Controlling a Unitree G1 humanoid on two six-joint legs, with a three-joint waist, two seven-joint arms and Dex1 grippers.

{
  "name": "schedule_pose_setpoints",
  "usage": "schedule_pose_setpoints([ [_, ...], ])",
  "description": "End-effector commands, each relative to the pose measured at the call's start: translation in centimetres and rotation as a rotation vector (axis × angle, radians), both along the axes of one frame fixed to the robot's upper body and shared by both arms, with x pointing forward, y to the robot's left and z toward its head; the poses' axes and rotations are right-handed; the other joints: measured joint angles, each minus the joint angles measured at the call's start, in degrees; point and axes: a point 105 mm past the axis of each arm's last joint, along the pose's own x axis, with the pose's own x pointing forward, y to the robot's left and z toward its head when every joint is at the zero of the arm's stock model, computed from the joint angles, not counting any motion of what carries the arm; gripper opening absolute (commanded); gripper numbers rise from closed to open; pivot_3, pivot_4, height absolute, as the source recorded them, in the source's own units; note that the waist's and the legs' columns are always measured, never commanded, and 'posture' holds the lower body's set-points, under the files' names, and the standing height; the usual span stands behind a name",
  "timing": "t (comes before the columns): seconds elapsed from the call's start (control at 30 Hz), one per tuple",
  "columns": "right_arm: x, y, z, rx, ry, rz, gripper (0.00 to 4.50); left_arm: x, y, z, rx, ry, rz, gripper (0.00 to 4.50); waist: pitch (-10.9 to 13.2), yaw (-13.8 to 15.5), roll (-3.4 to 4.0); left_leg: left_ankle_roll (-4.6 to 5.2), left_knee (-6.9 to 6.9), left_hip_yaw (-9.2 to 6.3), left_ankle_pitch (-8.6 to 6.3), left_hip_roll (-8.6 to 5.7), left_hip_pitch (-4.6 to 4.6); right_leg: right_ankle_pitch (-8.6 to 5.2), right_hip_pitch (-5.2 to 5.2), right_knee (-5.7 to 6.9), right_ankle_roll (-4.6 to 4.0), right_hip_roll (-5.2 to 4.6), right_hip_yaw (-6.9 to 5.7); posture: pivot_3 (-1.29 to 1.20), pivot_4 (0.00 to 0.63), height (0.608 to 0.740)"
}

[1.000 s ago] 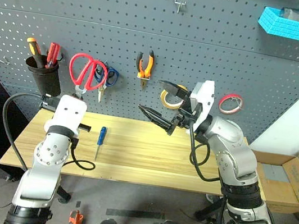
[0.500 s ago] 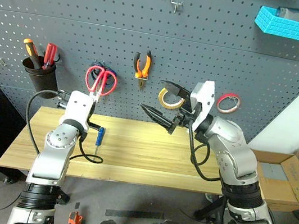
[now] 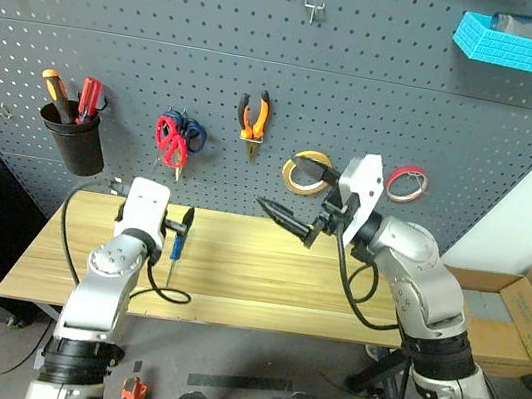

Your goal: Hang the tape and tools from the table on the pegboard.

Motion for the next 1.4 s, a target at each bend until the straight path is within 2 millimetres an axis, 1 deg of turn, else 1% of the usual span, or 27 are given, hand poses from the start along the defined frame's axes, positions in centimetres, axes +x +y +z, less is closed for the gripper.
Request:
schedule_pose_setpoints([
  [0.03,-1.2,1.0,-0.8,-0.086,-0.089,0.065,4.50,-0.3,1.0,-1.4,-0.036,0.042,0.047,4.48,0.33,0.01,0.12,0.00,0.01,0.00,0.00,0.01,0.02,-0.01,0.00,0.02,-0.02,0.01,-0.01,-0.09,0.134,0.740],
  [0.13,-1.8,1.6,-1.5,-0.145,-0.129,0.105,4.50,-0.1,1.7,-1.9,-0.042,0.061,0.043,4.48,0.89,0.01,0.20,0.00,0.02,-0.01,0.00,0.03,0.05,-0.02,-0.01,0.05,-0.03,0.01,-0.02,-0.10,0.174,0.740],
  [0.17,-1.9,2.0,-1.5,-0.156,-0.144,0.120,4.50,0.2,2.1,-2.0,-0.039,0.070,0.042,4.48,1.36,0.00,0.19,0.00,0.02,-0.01,0.00,0.04,0.06,-0.03,0.00,0.04,-0.05,0.01,-0.03,-0.11,0.199,0.740],
  [0.27,-1.6,3.4,-1.3,-0.160,-0.151,0.143,4.50,1.7,2.8,-2.8,-0.051,0.107,0.020,4.48,2.72,0.03,0.27,0.00,0.04,-0.01,0.00,0.04,0.07,-0.05,-0.01,0.04,-0.07,0.00,-0.04,-0.10,0.229,0.740],
  [0.33,-1.6,3.9,-1.3,-0.157,-0.145,0.151,4.50,2.6,2.9,-3.1,-0.063,0.118,0.019,4.48,3.50,0.18,0.25,0.02,0.05,-0.02,0.01,0.04,0.04,-0.04,-0.02,0.07,-0.07,0.00,-0.06,-0.09,0.245,0.740],
  [0.43,-1.7,4.0,-1.5,-0.156,-0.135,0.163,4.50,3.9,2.7,-3.3,-0.074,0.119,0.012,4.48,4.50,0.50,0.19,0.03,-0.01,-0.02,-0.01,0.03,-0.10,-0.08,-0.08,-0.01,-0.03,-0.02,-0.06,-0.09,0.257,0.740],
  [0.5,-1.7,4.0,-1.5,-0.158,-0.127,0.166,4.50,4.5,2.3,-3.9,-0.075,0.137,-0.011,4.48,5.13,0.51,0.13,0.09,-0.05,-0.04,-0.11,0.01,-0.18,-0.07,-0.13,-0.01,0.25,-0.03,-0.07,-0.09,0.267,0.740],
  [0.67,-1.6,3.5,-1.4,-0.164,-0.119,0.145,4.50,5.1,1.5,-5.5,-0.100,0.181,-0.047,4.48,6.39,0.39,0.07,0.11,-0.20,-0.08,-0.18,0.04,-0.20,-0.13,-0.21,0.04,0.31,-0.04,-0.13,-0.11,0.283,0.740],
  [0.77,-1.8,3.0,-1.4,-0.170,-0.113,0.132,4.50,5.1,1.7,-6.5,-0.187,0.218,-0.012,4.48,7.09,0.30,0.02,0.10,-0.18,-0.07,-0.18,0.04,-0.20,-0.13,-0.22,0.04,0.32,-0.04,-0.13,-0.12,0.296,0.740],
  [0.83,-2.0,2.9,-1.4,-0.170,-0.105,0.129,4.50,5.2,2.5,-6.4,-0.197,0.209,0.030,4.48,7.39,0.17,0.00,0.10,-0.16,-0.08,-0.18,0.05,-0.21,-0.13,-0.22,0.05,0.33,-0.04,-0.13,-0.13,0.307,0.740],
  [0.93,-2.1,2.8,-1.5,-0.174,-0.099,0.125,4.50,5.4,3.5,-6.0,-0.186,0.198,0.061,3.90,7.88,-0.02,-0.02,0.10,-0.16,-0.08,-0.18,0.05,-0.18,-0.13,-0.21,0.06,0.33,-0.04,-0.13,-0.13,0.310,0.740],
  [1.03,-2.1,2.5,-1.7,-0.178,-0.093,0.122,4.50,5.5,3.9,-5.7,-0.181,0.193,0.062,2.88,8.30,-0.02,-0.01,0.09,-0.19,-0.07,-0.18,0.06,-0.19,-0.13,-0.22,0.03,0.34,-0.04,-0.13,-0.13,0.312,0.740],
  [1.1,-2.1,2.5,-1.7,-0.179,-0.090,0.119,4.50,5.5,4.4,-5.4,-0.188,0.185,0.075,2.11,8.42,-0.02,-0.02,0.09,-0.20,-0.06,-0.18,0.06,-0.20,-0.13,-0.25,0.03,0.35,-0.04,-0.13,-0.13,0.311,0.740],
  [1.13,-2.0,2.4,-1.7,-0.179,-0.089,0.118,4.50,5.6,4.5,-5.3,-0.190,0.182,0.079,1.84,8.44,-0.02,-0.01,0.09,-0.23,-0.06,-0.18,0.06,-0.21,-0.13,-0.27,0.03,0.34,-0.05,-0.13,-0.12,0.311,0.740],
  [1.23,-1.9,2.5,-1.7,-0.175,-0.090,0.117,4.50,5.7,4.7,-5.0,-0.190,0.173,0.079,0.72,8.49,0.00,-0.02,0.08,-0.26,-0.06,-0.19,0.06,-0.21,-0.14,-0.28,0.01,0.34,-0.05,-0.14,-0.12,0.300,0.740],
  [1.27,-1.9,2.6,-1.7,-0.174,-0.091,0.118,4.50,5.7,4.7,-4.9,-0.189,0.170,0.078,0.51,8.49,0.00,-0.03,0.07,-0.27,-0.05,-0.19,0.06,-0.21,-0.14,-0.28,0.01,0.35,-0.05,-0.14,-0.12,0.295,0.740],
  [1.33,-1.8,2.6,-1.6,-0.171,-0.090,0.121,4.50,5.8,4.6,-4.7,-0.184,0.165,0.076,0.55,8.49,0.01,-0.03,0.07,-0.26,-0.05,-0.19,0.06,-0.21,-0.14,-0.28,0.00,0.35,-0.05,-0.14,-0.11,0.288,0.740],
  [1.4,-1.8,2.6,-1.5,-0.165,-0.091,0.131,4.50,5.9,4.7,-4.3,-0.149,0.152,0.068,0.55,8.48,0.01,-0.04,0.07,-0.26,-0.05,-0.19,0.06,-0.21,-0.14,-0.28,-0.01,0.35,-0.05,-0.14,-0.11,0.267,0.740],
])
